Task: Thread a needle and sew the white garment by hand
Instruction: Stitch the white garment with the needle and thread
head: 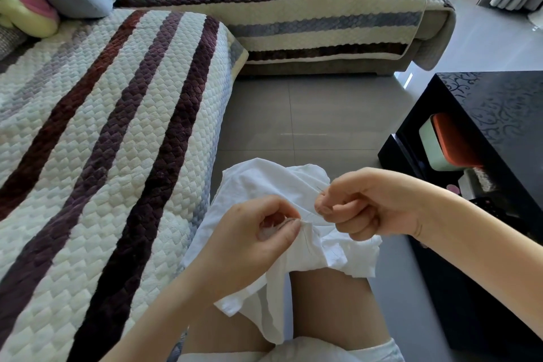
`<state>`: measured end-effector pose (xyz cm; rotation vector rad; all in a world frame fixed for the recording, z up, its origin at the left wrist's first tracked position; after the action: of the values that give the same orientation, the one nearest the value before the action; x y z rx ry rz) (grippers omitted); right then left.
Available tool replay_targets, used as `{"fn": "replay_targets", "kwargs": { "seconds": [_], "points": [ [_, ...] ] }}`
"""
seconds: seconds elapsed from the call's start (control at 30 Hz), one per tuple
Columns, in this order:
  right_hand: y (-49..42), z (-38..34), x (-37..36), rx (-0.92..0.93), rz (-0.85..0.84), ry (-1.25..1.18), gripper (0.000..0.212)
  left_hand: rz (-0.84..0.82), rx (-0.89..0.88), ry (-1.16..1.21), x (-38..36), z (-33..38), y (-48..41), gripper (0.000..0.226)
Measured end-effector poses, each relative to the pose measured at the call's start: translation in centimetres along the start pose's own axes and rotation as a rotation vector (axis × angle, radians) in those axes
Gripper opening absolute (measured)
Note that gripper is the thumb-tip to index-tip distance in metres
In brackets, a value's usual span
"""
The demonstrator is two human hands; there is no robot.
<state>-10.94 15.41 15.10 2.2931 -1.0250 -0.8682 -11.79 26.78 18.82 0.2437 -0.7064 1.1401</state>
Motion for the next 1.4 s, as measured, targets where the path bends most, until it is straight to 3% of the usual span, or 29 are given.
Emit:
{"fn": "replay_targets", "kwargs": {
  "seconds": [0.17,0.3,0.37,0.5,0.63,0.73,0.87,1.0,1.1,1.17,1.27,1.4],
  "points": [
    [0.1,-2.2,-0.1,0.064,0.084,0.17,0.041,0.015,0.069,0.075,0.0,0.1,-0.9,0.011],
    [0.6,-3.3,-0.2,0.1,0.139,0.261,0.047,0.09,0.057,0.002,0.6,0.5,-1.4,0.007],
    [0.8,-3.7,-0.1,0.113,0.171,0.311,0.041,0.08,0.103,0.028,0.8,0.5,-1.7,0.006],
    [1.6,-4.6,-0.4,0.187,0.205,0.382,0.007,-0.047,0.294,0.259,0.4,0.2,-2.6,0.01],
    [2.7,-6.0,1.0,0.39,0.337,0.337,0.016,-0.194,0.316,0.501,1.2,1.7,-3.7,0.01],
    [3.7,-7.0,2.0,0.578,0.424,0.272,0.027,-0.215,0.309,0.534,2.4,2.6,-4.6,0.01],
    [4.9,-8.1,1.5,0.832,0.522,0.407,0.033,-0.259,0.317,0.541,3.1,3.5,-5.3,0.019],
    [4.3,-7.7,0.6,0.882,0.496,0.529,0.023,-0.303,0.267,0.608,3.9,4.9,-5.6,0.013],
    [3.4,-7.4,0.1,0.86,0.52,0.624,0.031,-0.236,0.233,0.581,5.3,5.1,-5.9,0.014],
    [2.7,-7.2,-0.6,0.865,0.504,0.62,0.032,-0.209,0.203,0.559,6.1,5.5,-6.2,0.02],
    [1.6,-7.0,-1.6,0.87,0.436,0.559,0.017,-0.181,0.165,0.549,7.0,6.0,-6.4,0.021],
    [0.6,-7.3,-2.4,0.851,0.359,0.536,0.029,-0.161,0.118,0.533,8.3,6.3,-6.5,0.021]
  ]
}}
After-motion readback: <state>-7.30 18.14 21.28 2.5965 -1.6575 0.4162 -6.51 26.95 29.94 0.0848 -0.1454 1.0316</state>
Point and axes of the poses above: each hand's wrist, its own y-axis away from the middle knuckle, its own x-axis out of the back of the hand, z = x × y, the point moved 9 cm from there along -y, towards the middle knuckle, and after that the axes turned 8 degrees about -y, right-handed, at the moved point
